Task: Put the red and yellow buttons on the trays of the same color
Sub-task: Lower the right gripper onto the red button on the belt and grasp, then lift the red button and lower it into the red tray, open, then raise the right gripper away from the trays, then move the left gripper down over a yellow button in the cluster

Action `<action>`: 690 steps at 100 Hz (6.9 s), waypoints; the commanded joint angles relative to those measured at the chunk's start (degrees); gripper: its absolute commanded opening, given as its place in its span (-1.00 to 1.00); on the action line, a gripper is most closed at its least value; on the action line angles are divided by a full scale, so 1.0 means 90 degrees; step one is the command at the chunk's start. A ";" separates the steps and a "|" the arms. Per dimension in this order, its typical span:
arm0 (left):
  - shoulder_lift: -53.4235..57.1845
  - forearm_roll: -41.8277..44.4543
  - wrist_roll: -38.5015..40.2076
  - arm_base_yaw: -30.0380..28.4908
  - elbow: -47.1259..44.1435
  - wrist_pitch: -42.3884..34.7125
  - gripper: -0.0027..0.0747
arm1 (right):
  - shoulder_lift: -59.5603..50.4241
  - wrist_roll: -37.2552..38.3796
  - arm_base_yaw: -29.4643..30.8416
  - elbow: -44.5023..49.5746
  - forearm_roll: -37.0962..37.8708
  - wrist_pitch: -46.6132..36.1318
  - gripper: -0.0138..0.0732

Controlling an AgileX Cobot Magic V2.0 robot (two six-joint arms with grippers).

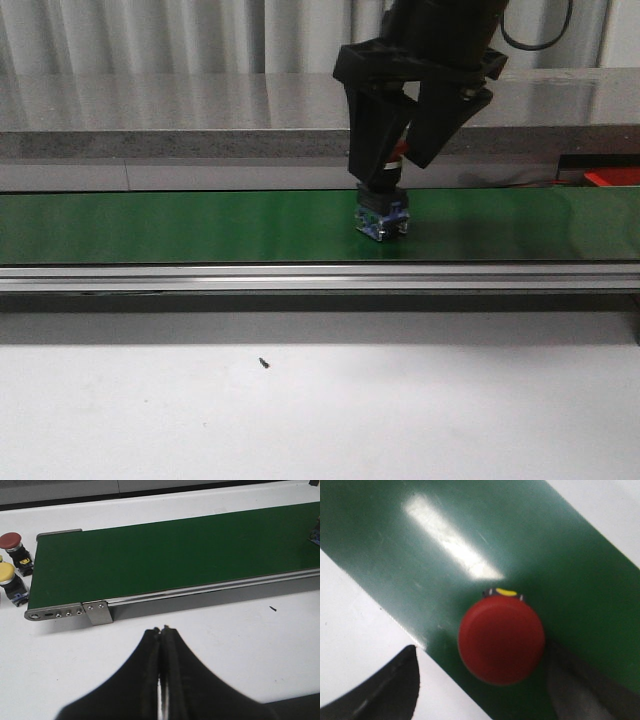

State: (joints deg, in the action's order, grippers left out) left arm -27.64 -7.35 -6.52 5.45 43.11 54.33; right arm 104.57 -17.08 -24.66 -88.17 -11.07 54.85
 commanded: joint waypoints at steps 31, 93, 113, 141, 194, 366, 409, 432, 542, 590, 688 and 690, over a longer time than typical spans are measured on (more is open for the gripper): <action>-0.0050 -0.0066 0.0012 0.0050 0.0158 -0.0425 -0.98 | -0.0163 -0.0061 0.0013 -0.0208 -0.0010 -0.0601 -0.14; -0.0050 -0.0066 0.0012 0.0050 0.0158 -0.0425 -0.98 | -0.1097 -0.0061 0.2035 -0.0208 0.0018 -0.0440 -0.17; -0.0050 -0.0066 0.0012 0.0050 0.0158 -0.0425 -0.98 | -0.1100 -0.0061 0.3285 -0.0199 0.0018 -0.0431 -0.17; -0.0050 -0.0066 0.0012 0.0050 0.0158 -0.0425 -0.98 | -0.1094 0.0081 0.4583 -0.0199 0.0012 -0.0875 -0.17; -0.0050 -0.0066 0.0012 0.0050 0.0158 -0.0425 -0.98 | 0.0174 -0.0019 0.4894 -0.1807 -0.0281 -0.0280 -0.17; -0.0050 -0.0066 0.0012 0.0050 0.0158 -0.0425 -0.98 | 0.0950 -0.0898 0.4706 -0.2644 -0.0630 -0.0093 0.30; -0.0050 -0.0066 0.0012 0.0050 0.0158 -0.0425 -0.98 | -0.0949 -0.0898 0.4476 -0.0427 -0.0561 -0.0890 -0.84; -0.0050 -0.0066 0.0012 0.0050 0.0158 -0.0425 -0.98 | -0.2156 -0.1085 0.4476 0.1122 -0.0534 -0.1662 -0.84; -0.0050 -0.0066 0.0012 0.0050 0.0158 -0.0667 -0.98 | -0.6918 -0.1266 0.3955 0.5592 -0.1254 -0.2488 -0.84; -0.0050 -0.0077 0.0012 0.0050 0.0158 -0.0579 -0.98 | -0.8656 -0.1266 0.3769 0.6675 -0.1459 -0.2563 -0.84; -0.4242 0.0310 0.1236 -0.2015 0.1600 -0.1686 -0.21 | -0.8663 -0.1266 0.3769 0.6690 -0.1524 -0.2705 -0.84; -0.4334 0.0310 0.1236 -0.2074 0.1636 -0.1686 -0.12 | -0.8663 -0.1266 0.3769 0.6690 -0.1524 -0.2705 -0.84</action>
State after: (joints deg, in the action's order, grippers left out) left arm -64.73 -3.58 3.88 -10.71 54.61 43.04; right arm 26.53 -27.92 9.47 -26.44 -23.48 34.04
